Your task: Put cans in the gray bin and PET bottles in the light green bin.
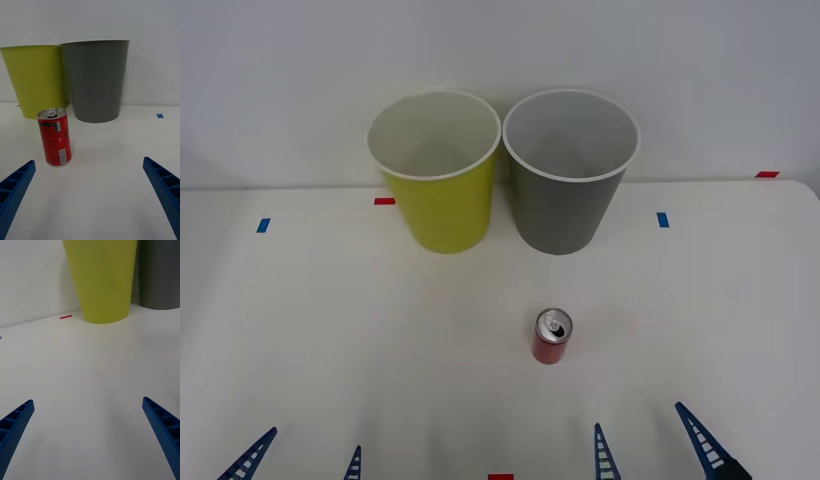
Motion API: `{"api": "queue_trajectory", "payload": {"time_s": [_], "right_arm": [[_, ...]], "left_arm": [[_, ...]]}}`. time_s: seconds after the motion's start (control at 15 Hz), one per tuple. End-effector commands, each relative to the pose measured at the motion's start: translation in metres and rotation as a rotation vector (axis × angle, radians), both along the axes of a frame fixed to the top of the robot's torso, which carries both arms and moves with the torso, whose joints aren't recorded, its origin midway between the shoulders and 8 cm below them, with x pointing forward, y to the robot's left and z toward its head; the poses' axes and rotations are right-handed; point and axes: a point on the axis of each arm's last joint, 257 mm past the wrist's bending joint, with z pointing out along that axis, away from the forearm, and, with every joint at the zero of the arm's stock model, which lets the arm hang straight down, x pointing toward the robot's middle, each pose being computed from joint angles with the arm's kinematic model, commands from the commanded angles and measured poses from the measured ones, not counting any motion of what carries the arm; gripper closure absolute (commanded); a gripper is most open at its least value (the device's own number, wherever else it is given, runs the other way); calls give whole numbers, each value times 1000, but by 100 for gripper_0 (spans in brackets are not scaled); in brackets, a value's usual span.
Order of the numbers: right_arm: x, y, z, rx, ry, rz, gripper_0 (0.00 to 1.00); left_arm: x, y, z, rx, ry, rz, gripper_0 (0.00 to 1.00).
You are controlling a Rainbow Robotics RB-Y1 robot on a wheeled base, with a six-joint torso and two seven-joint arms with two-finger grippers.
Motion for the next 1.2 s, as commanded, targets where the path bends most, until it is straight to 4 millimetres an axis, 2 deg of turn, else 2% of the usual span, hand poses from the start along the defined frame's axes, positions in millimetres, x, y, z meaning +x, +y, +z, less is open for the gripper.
{"api": "queue_trajectory", "payload": {"time_s": [0.07,0.6,1.0,1.2], "right_arm": [[22,14,-5,5,-60,-10,0],[85,58,-5,-2,-16,41,0],[100,66,-1,-36,-22,72,0],[109,74,-6,-63,5,88,0]], "left_arm": [[0,0,0,0,0,0,0],[0,0,0,0,0,0,0],[0,0,0,0,0,0,0],[0,0,0,0,0,0,0]]}}
